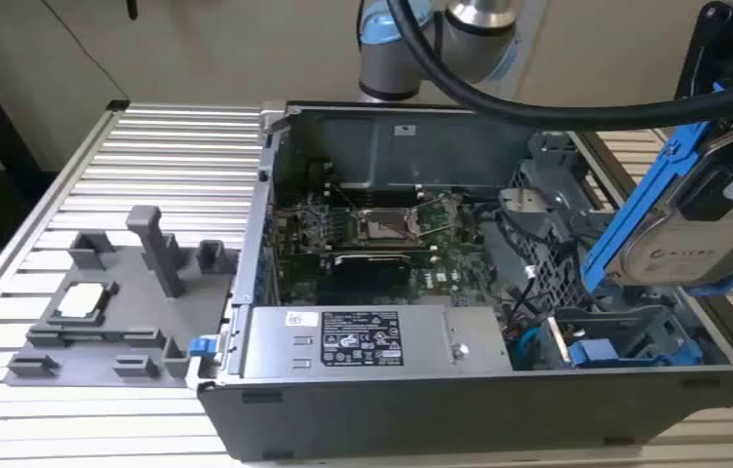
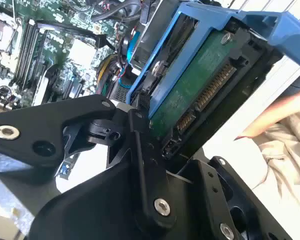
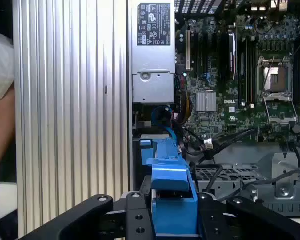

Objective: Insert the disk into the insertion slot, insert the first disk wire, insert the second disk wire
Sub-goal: 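Insert the disk into the insertion slot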

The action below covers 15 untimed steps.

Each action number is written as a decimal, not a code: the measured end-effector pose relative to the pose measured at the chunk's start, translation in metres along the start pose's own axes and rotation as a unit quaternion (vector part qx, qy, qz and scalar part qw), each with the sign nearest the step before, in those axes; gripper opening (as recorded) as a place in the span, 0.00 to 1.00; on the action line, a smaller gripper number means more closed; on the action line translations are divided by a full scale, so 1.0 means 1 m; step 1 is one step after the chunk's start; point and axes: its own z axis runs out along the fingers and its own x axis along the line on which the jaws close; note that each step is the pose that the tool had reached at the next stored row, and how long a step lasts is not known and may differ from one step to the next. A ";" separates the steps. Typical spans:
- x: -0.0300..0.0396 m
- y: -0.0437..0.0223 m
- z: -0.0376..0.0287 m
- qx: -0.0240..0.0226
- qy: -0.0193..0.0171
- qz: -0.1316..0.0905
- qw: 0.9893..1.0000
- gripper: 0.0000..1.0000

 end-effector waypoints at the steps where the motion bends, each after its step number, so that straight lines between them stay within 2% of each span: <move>1: 0.0000 0.0000 0.0000 0.000 0.000 0.000 1.000 0.33; 6: 0.0000 0.0000 0.0006 0.000 0.000 0.000 1.000 0.33; 15: 0.0000 -0.0003 0.0064 0.000 0.000 0.000 1.000 0.33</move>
